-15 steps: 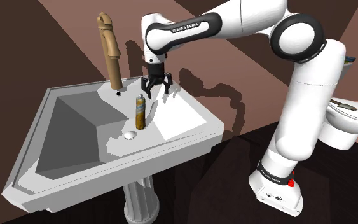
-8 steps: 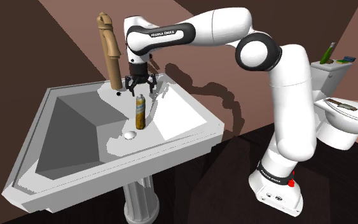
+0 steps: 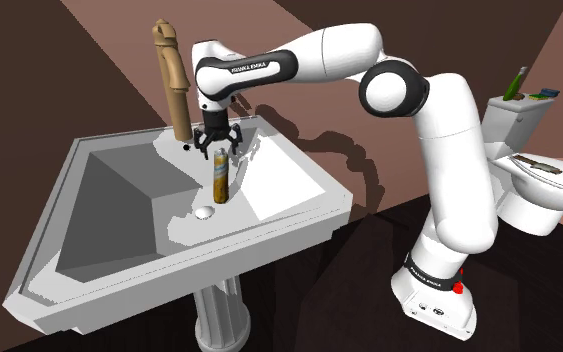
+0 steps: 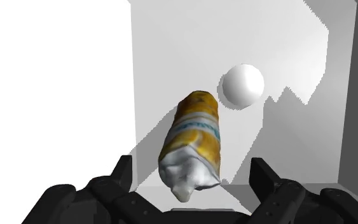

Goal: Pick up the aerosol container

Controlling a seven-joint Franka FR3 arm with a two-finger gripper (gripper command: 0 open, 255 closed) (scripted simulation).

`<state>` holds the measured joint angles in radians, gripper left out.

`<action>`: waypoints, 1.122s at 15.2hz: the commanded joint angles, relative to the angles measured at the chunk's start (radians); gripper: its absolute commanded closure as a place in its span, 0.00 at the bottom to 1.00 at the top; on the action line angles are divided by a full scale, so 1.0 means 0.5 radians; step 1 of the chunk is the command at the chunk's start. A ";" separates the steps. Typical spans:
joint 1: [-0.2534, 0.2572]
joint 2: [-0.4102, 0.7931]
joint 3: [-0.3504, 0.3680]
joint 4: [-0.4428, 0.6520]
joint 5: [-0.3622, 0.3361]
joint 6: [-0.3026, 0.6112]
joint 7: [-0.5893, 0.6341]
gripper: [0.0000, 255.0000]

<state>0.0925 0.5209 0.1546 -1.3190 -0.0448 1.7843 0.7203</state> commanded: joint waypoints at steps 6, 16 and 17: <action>-0.002 0.003 -0.001 -0.033 0.000 0.038 -0.001 1.00; 0.002 -0.003 0.001 0.063 0.001 -0.065 0.000 1.00; 0.003 -0.004 0.001 0.089 0.001 -0.091 0.000 1.00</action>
<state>0.0937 0.5185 0.1551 -1.2895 -0.0444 1.7529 0.7206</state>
